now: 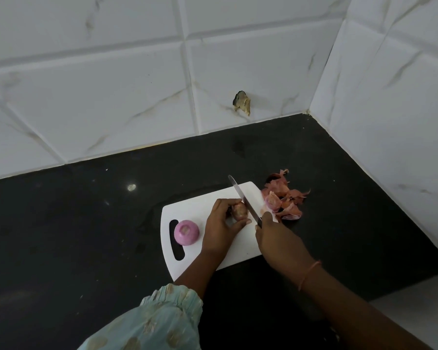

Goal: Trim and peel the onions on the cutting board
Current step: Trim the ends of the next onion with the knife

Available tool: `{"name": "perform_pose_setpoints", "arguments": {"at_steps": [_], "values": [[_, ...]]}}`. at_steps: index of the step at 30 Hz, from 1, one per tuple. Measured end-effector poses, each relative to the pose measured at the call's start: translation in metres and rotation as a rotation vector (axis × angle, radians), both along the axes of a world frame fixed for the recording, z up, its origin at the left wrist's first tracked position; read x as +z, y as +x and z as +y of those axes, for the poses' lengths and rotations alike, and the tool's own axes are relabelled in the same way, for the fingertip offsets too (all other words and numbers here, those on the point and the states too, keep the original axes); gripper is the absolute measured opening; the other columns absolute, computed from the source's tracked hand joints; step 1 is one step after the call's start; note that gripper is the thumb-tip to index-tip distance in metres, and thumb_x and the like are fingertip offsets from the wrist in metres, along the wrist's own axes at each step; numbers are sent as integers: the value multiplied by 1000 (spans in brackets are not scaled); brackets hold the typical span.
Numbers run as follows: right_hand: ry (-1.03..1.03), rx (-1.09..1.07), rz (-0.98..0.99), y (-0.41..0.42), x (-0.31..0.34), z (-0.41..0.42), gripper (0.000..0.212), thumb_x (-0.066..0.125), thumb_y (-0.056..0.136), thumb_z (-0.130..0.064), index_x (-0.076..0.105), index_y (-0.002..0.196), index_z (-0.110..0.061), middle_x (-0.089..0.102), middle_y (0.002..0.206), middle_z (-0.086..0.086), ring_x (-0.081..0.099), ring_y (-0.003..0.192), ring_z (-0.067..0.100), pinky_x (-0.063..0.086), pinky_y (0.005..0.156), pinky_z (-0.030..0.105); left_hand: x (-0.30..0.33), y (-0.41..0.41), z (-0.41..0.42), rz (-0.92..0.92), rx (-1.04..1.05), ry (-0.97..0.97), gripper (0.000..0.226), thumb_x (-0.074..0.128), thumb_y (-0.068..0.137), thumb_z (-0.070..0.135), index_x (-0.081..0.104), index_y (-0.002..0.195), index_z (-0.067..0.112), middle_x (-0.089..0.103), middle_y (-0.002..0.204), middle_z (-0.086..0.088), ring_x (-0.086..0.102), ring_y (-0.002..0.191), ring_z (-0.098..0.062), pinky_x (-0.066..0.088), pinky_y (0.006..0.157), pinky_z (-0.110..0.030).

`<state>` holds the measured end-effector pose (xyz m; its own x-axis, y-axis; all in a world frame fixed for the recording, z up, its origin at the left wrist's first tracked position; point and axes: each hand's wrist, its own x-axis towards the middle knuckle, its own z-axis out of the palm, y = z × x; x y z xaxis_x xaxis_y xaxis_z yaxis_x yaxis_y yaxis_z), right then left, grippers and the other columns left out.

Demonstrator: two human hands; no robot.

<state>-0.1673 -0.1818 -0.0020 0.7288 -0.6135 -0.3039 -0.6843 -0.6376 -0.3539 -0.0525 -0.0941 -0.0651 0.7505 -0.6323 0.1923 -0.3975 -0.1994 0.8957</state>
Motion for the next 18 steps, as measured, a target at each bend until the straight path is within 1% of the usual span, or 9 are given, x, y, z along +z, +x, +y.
{"name": "perform_pose_setpoints", "arguments": {"at_steps": [2,5,6,8,10,14,16,18], "values": [[31,-1,-4,2,-1,-2,31,35,103,-28,39,129,-13,63,102,9,63,91,22,53,76,39,1,-1,0,20,12,-8,43,85,74,17,62,110,25,56,107,17,58,100,-7,51,84,-14],[2,23,-10,7,-3,-3,32,34,102,-24,37,132,-12,64,106,9,63,94,22,54,77,37,3,-1,-1,27,34,-23,44,85,73,14,61,106,28,56,104,20,59,98,-7,50,82,-13],[-5,39,12,4,-4,-2,34,35,103,-24,34,135,-12,64,107,8,64,94,21,54,77,34,2,0,0,25,35,-23,44,86,73,15,61,106,28,56,105,19,59,98,-7,50,82,-13],[-40,85,48,-6,-10,1,40,38,103,-25,29,140,-13,65,104,5,64,86,16,53,73,30,1,0,0,22,29,-17,44,87,72,17,62,108,26,58,106,14,59,99,-6,50,83,-14],[-96,115,62,-12,-15,3,40,38,103,-26,29,140,-12,65,99,2,62,79,12,49,67,27,0,0,0,15,26,-12,46,87,72,19,62,109,25,58,107,11,58,100,-5,51,83,-15],[-168,129,36,-9,-27,6,36,35,104,-25,31,137,-12,66,102,0,65,83,14,40,62,24,-1,0,1,6,31,14,45,86,73,24,60,109,25,57,109,10,57,100,-4,51,82,-15],[-175,121,54,-13,-31,8,34,35,104,-25,31,135,-13,63,93,-1,60,72,12,38,59,26,-2,1,2,11,36,17,45,86,74,26,58,109,23,56,108,10,57,100,-4,51,82,-15],[-177,96,61,-18,-34,9,32,34,104,-26,30,133,-13,52,79,-5,46,57,7,35,56,27,0,0,1,18,44,22,44,85,74,27,55,107,22,53,106,11,57,98,-3,51,80,-14]]}}
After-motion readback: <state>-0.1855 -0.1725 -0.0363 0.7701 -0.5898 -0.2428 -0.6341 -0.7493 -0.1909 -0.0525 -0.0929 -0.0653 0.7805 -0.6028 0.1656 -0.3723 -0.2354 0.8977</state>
